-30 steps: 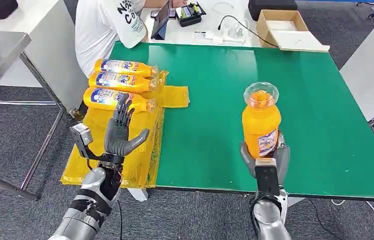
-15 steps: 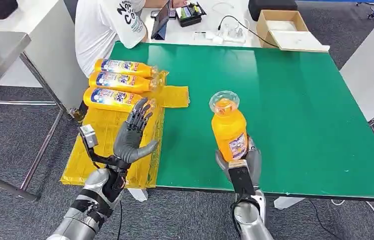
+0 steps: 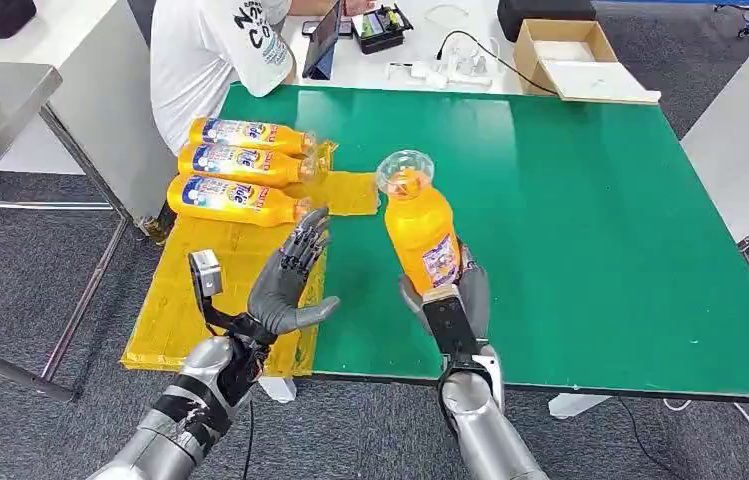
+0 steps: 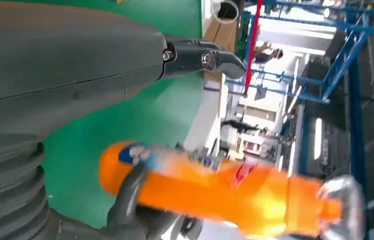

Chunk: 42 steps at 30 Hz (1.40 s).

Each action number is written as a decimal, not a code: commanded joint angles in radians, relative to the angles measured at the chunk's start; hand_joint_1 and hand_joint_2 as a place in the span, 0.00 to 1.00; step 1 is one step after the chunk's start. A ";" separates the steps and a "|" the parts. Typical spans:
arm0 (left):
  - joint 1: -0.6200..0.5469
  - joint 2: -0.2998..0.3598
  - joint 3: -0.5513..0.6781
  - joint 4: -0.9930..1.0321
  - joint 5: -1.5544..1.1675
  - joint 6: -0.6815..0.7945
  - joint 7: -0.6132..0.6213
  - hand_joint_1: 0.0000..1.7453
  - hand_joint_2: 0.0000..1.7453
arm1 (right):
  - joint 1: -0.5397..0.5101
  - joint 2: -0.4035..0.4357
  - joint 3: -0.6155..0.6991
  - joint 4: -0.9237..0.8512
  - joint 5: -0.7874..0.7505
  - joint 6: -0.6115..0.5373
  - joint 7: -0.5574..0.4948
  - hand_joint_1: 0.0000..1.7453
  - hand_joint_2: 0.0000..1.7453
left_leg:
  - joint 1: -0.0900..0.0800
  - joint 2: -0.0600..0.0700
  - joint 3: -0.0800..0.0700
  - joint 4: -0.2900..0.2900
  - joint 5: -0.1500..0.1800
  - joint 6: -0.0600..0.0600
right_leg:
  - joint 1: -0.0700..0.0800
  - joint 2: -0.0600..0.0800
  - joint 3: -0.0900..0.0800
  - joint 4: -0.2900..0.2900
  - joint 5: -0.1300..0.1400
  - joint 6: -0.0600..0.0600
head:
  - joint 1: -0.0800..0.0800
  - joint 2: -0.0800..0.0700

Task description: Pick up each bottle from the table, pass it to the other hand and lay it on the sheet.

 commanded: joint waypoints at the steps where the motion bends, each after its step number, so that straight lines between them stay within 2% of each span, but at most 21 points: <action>1: -0.062 0.023 -0.073 0.102 0.011 -0.015 0.007 0.00 1.00 | -0.105 0.035 0.099 0.241 0.044 -0.016 0.017 1.00 1.00 | -0.001 0.005 0.007 -0.003 -0.001 0.003 | 0.000 0.002 0.005 -0.003 0.000 -0.002 | -0.001 0.000; 12: -0.065 0.024 -0.078 0.105 0.019 -0.023 0.007 0.00 1.00 | -0.110 0.039 0.115 0.267 0.048 -0.012 0.015 1.00 1.00 | -0.001 0.002 0.004 -0.002 0.000 0.002 | 0.000 0.000 0.003 -0.001 0.000 -0.002 | -0.001 0.000; 13: -0.068 0.024 -0.081 0.110 0.024 -0.029 0.009 0.00 1.00 | -0.116 0.043 0.132 0.291 0.060 -0.005 0.019 1.00 1.00 | -0.002 0.004 0.009 -0.005 0.000 0.004 | 0.000 0.000 0.008 -0.005 0.001 -0.003 | 0.000 0.000; 14: -0.070 0.023 -0.084 0.111 0.022 -0.026 0.009 0.00 1.00 | -0.113 0.053 0.139 0.306 0.059 0.003 0.018 1.00 1.00 | -0.001 0.002 0.003 -0.001 0.000 0.002 | 0.000 0.000 0.003 -0.001 0.000 -0.002 | 0.000 0.000; 20: -0.088 0.013 -0.097 0.135 0.029 -0.017 0.011 0.00 1.00 | -0.098 0.118 0.224 0.462 0.092 -0.007 0.007 1.00 1.00 | -0.001 0.004 0.009 -0.004 -0.001 0.002 | 0.001 0.001 0.007 -0.003 0.000 -0.003 | 0.000 0.000; 23: -0.098 0.013 -0.096 0.144 0.035 -0.017 0.017 0.00 1.00 | -0.094 0.121 0.270 0.467 0.084 0.003 0.016 1.00 1.00 | -0.001 0.004 0.011 -0.006 -0.001 0.003 | 0.001 0.000 0.009 -0.005 -0.001 -0.004 | 0.000 0.000; 24: -0.101 0.013 -0.097 0.145 0.037 -0.019 0.019 0.00 1.00 | -0.093 0.121 0.282 0.467 0.081 0.004 0.019 1.00 1.00 | 0.000 0.002 0.004 -0.002 -0.001 0.002 | 0.001 0.000 0.003 -0.001 -0.001 -0.002 | 0.000 0.000; 26: -0.107 0.015 -0.100 0.147 0.041 -0.017 0.022 0.00 1.00 | -0.092 0.121 0.296 0.467 0.050 0.000 0.020 1.00 1.00 | -0.001 0.004 0.010 -0.005 -0.001 0.004 | 0.001 0.000 0.008 -0.005 0.000 -0.003 | -0.001 0.000; 28: -0.111 0.017 -0.101 0.148 0.046 -0.023 0.025 0.00 1.00 | -0.096 0.121 0.304 0.472 0.040 -0.004 0.015 1.00 1.00 | 0.000 0.002 0.003 -0.001 -0.001 0.002 | 0.001 0.000 0.002 -0.001 0.000 -0.001 | 0.000 0.000; 30: -0.119 0.017 -0.102 0.157 0.050 -0.022 0.031 0.00 1.00 | -0.103 0.121 0.315 0.478 0.044 -0.009 0.015 1.00 1.00 | -0.001 0.003 0.006 -0.003 0.000 0.003 | 0.000 0.000 0.005 -0.003 0.000 -0.002 | 0.000 0.000; 31: -0.123 0.017 -0.103 0.161 0.051 -0.022 0.032 0.00 1.00 | -0.104 0.121 0.319 0.478 0.042 -0.011 0.015 1.00 1.00 | 0.000 0.001 0.002 -0.001 0.000 0.002 | 0.000 0.000 0.001 -0.001 0.000 -0.001 | 0.000 0.000; 38: -0.139 0.017 -0.106 0.179 0.070 -0.038 0.037 0.00 1.00 | -0.112 0.121 0.337 0.480 0.032 -0.020 0.015 1.00 1.00 | -0.001 0.002 0.005 -0.003 0.000 0.002 | 0.000 -0.001 0.004 -0.002 -0.001 -0.003 | 0.000 0.000; 42: -0.152 0.027 -0.116 0.205 0.101 -0.096 0.035 0.02 1.00 | -0.125 0.121 0.340 0.486 0.024 -0.028 0.011 1.00 1.00 | 0.000 0.002 0.005 -0.003 -0.001 0.003 | 0.000 -0.001 0.004 -0.002 -0.001 -0.002 | 0.000 0.000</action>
